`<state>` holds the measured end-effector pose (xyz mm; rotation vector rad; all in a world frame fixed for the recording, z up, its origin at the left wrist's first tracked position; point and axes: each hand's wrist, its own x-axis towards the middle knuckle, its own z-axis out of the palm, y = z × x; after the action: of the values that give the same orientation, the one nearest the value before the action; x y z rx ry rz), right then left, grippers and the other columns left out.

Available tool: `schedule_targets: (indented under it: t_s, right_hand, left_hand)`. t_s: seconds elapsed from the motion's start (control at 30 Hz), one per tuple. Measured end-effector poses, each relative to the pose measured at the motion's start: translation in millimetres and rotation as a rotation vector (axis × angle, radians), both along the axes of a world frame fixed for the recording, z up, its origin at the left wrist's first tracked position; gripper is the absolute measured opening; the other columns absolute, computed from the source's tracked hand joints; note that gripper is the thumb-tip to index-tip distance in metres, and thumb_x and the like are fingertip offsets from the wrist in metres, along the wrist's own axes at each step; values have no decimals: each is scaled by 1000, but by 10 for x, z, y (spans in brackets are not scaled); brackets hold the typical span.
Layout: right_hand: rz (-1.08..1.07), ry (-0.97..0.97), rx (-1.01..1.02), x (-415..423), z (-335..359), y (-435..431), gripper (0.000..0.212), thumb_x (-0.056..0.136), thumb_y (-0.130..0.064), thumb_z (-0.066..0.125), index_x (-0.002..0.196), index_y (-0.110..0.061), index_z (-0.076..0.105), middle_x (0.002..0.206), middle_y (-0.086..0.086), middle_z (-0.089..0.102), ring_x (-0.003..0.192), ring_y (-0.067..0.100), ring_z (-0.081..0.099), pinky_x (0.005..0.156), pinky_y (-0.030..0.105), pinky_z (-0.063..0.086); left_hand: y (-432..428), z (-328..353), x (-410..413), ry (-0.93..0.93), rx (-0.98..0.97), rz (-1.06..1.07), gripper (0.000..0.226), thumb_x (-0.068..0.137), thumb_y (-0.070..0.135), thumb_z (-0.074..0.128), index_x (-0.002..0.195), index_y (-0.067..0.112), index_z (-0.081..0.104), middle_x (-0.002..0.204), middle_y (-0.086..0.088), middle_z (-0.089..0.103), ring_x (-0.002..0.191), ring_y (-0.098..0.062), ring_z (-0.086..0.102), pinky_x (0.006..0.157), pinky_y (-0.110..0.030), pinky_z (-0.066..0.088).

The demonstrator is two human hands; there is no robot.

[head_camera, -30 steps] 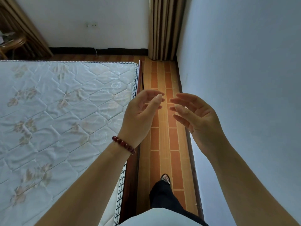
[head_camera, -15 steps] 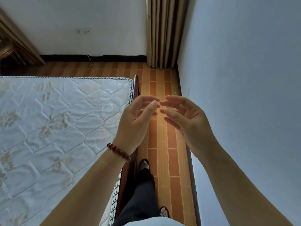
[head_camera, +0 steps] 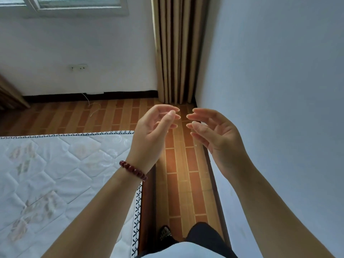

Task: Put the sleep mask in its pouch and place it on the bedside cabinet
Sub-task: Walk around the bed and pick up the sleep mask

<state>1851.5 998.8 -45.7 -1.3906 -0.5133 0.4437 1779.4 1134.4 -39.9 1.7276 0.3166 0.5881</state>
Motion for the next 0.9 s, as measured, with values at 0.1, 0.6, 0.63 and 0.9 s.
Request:
schedule_targets:
  t_s: [0.1,0.6,0.63,0.9]
  right_hand:
    - [-3,24,4,359,-14,207,25,76,-26,67,101,-27,65,102,-6,72,101,18,68,85,26,55]
    - [53,14,11,2954,-31,1352,23,83,-15,69,101,-28,65,104,-4,71,102,19,67,91,33,54]
    - [58,21,5,3081,-40,1415,23,81,-17,69,100,-29,66,102,-5,71,102,19,67,91,32,54]
    - [118,79,-7,4010,-181,2132,23,85,-12,67,100,-29,68,99,-5,73,100,20,67,93,36,53]
  left_hand:
    - [224,-43,359,8,-31,2,13,92,19,48,97,16,60,89,0,67,82,-7,66,72,-14,52]
    - [1303,-64,2797,46,-22,103,12,92,25,51,97,25,62,84,9,63,77,-1,60,68,-11,47]
    - [1360,-69,2916,59,-24,120,12,92,26,50,97,26,62,85,9,63,79,-1,60,68,-11,47]
    - [2024,-182,3780,130,-54,177,13,91,32,50,96,31,62,98,11,66,92,-2,62,79,-16,49]
